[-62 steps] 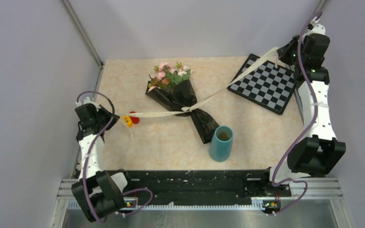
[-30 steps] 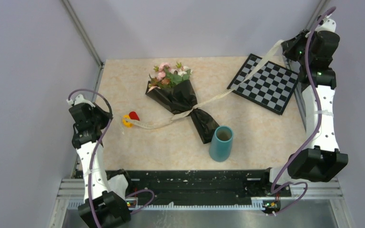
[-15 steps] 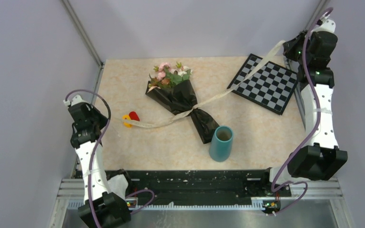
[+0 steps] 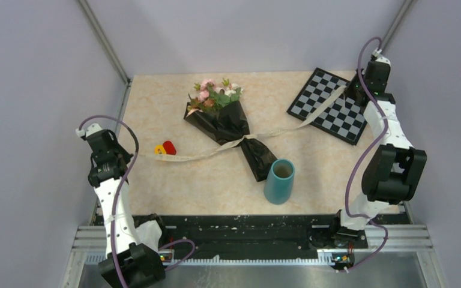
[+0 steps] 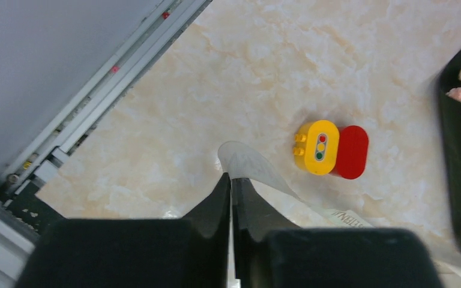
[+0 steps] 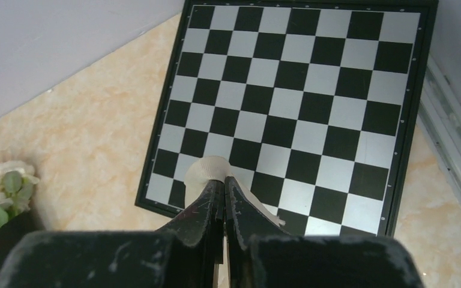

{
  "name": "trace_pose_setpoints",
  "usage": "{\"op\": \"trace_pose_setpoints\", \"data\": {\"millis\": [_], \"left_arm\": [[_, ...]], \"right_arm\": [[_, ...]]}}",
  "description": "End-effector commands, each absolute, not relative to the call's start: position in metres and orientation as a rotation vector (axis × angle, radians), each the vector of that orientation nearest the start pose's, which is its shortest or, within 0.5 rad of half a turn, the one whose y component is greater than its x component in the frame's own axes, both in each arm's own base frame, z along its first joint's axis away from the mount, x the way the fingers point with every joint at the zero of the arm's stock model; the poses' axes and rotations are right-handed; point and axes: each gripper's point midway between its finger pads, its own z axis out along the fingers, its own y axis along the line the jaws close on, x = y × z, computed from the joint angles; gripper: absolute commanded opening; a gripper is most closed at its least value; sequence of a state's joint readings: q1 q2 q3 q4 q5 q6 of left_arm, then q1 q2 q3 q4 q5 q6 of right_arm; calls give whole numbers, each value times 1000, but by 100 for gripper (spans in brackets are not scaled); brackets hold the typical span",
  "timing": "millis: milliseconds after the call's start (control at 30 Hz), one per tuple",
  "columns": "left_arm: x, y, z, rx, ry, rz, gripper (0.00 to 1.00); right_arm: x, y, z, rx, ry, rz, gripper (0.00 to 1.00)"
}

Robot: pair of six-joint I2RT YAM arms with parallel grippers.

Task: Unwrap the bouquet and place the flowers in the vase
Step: Untie the ribbon from the wrapping paper.

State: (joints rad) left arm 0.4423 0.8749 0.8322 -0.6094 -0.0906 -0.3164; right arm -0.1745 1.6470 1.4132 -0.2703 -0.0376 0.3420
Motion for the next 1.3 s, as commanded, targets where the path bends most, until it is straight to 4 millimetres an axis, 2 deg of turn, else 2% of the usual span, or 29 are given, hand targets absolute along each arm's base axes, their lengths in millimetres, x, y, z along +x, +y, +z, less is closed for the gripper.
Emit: {"op": "trace_pose_setpoints", "data": {"millis": [0, 33, 100, 233, 267, 300, 333, 367, 400, 433, 500, 533, 633, 700, 867, 900, 1033, 1167, 1267], "left_arm": [[244, 129, 198, -870, 2000, 224, 17], [244, 129, 199, -866, 1998, 222, 31], [244, 128, 200, -861, 1998, 219, 49], [241, 123, 205, -846, 2004, 202, 88], [241, 122, 209, -839, 2001, 197, 95], [241, 120, 214, -828, 1993, 188, 98], [243, 118, 218, -812, 1987, 170, 99], [244, 114, 222, -800, 1985, 148, 99], [245, 109, 227, -781, 1983, 118, 99], [248, 101, 232, -745, 1982, 66, 99], [254, 85, 243, -731, 1952, -47, 99], [257, 77, 250, -724, 1925, -108, 99], [269, 56, 262, -699, 1855, -274, 99], [276, 45, 262, -686, 1839, -355, 99], [293, 7, 247, -637, 1882, -500, 99], [297, -3, 246, -618, 1884, -524, 99], [310, -60, 236, -524, 1932, -700, 99], [321, -105, 222, -494, 1956, -909, 99], [331, -126, 213, -477, 1965, -1001, 99]], "right_arm": [[494, -91, 231, 558, 1945, 38, 8], [494, -93, 226, 564, 1955, 24, 13], [493, -95, 219, 570, 1974, 3, 25], [492, -97, 216, 571, 1985, -12, 58], [491, -97, 217, 568, 1986, -10, 64], [491, -96, 220, 564, 1986, -7, 69], [491, -94, 223, 552, 1986, -3, 77], [490, -93, 226, 540, 1988, -1, 79], [489, -91, 230, 524, 1989, 7, 92], [488, -89, 234, 510, 1988, 17, 98], [484, -82, 240, 478, 1993, 49, 99], [483, -72, 243, 438, 1999, 100, 99], [476, -33, 245, 303, 2026, 279, 99], [471, -2, 239, 198, 2049, 389, 98], [457, 68, 195, -1, 2169, 515, 96], [452, 89, 186, -47, 2187, 549, 96], [434, 154, 156, -199, 2243, 711, 94], [409, 206, 132, -338, 2291, 825, 93], [390, 236, 117, -413, 2312, 912, 93]]}}
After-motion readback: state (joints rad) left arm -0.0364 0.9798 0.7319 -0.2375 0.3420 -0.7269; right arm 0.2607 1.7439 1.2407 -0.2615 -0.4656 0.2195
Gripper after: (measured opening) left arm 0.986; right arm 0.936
